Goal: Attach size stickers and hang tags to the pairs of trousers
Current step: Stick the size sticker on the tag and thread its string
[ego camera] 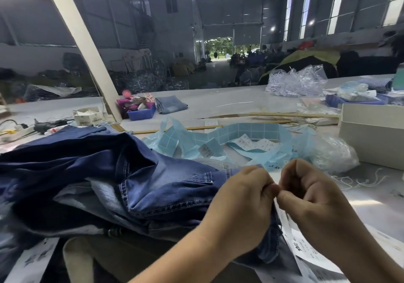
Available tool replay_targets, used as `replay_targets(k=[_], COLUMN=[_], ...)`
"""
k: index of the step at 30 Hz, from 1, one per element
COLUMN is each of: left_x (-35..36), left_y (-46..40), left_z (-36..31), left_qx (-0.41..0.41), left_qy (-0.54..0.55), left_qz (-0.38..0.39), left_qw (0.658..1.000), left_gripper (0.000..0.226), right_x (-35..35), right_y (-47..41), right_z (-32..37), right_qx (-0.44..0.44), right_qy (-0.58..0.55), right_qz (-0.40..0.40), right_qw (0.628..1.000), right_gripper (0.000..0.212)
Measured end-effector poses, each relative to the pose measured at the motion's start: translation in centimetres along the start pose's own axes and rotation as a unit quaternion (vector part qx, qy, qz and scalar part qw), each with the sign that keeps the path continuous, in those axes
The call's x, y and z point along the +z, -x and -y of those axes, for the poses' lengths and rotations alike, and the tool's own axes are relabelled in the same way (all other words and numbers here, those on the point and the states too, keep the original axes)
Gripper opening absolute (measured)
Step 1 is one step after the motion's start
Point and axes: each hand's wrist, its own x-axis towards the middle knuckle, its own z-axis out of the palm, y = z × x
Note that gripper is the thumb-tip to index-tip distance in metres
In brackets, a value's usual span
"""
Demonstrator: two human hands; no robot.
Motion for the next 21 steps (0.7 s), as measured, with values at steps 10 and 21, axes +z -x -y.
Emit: replay_targets(k=[10,21], left_x=[-9.6,-30.7], left_y=[-2.1,-0.9], left_z=[2.5,24.0], left_qx=[-0.043,-0.396], left_qy=[-0.109,-0.407], left_qz=[-0.049,-0.056], left_qw=[0.992,0.822], left_gripper=[0.019,0.024], right_x=[2.9,20.3], right_y=[-4.7,-14.6], right_z=[3.0,8.6], right_qx=[-0.073,-0.272], right_qy=[0.125,0.239], right_qz=[0.071,0.238], right_qw=[0.987,0.901], right_gripper=[0.019,0.007])
